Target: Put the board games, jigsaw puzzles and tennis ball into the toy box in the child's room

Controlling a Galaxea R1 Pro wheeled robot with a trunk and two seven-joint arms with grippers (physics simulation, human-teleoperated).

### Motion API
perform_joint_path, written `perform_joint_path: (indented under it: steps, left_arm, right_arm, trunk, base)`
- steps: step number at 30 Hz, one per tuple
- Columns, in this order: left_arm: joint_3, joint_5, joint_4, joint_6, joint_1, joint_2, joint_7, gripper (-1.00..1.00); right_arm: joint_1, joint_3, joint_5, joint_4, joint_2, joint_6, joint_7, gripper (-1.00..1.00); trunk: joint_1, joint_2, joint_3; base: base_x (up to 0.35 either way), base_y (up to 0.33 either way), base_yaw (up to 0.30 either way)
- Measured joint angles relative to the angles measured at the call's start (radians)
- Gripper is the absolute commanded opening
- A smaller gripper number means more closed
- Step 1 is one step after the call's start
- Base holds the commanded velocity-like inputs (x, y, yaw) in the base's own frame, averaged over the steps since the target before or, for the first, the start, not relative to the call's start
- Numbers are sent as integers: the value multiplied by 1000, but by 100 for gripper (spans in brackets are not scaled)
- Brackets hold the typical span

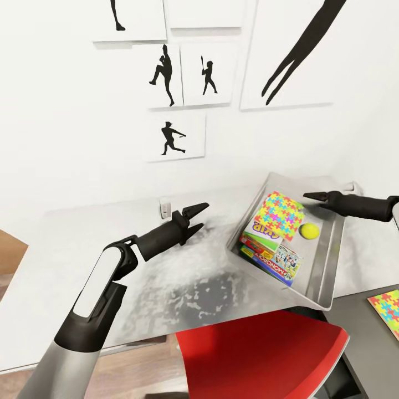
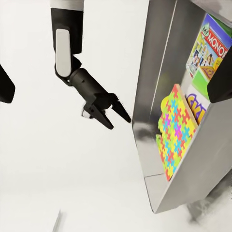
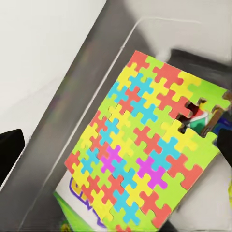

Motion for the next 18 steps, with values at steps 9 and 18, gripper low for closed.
perform_joint_path:
  steps: [9, 18]
  left_arm:
    - [-26, -4, 0, 0, 27, 6, -1, 100]
    - [-35, -9, 0, 0, 37, 2, 0, 100]
  right_arm:
    - [215, -131, -21, -358, -22, 0, 8, 100]
    - [356, -278, -23, -506, -29, -1, 60, 100]
  trunk:
    - [0, 0, 0]
    - [0, 0, 0]
  base:
    - [0, 0, 0]
    - [0, 0, 0]
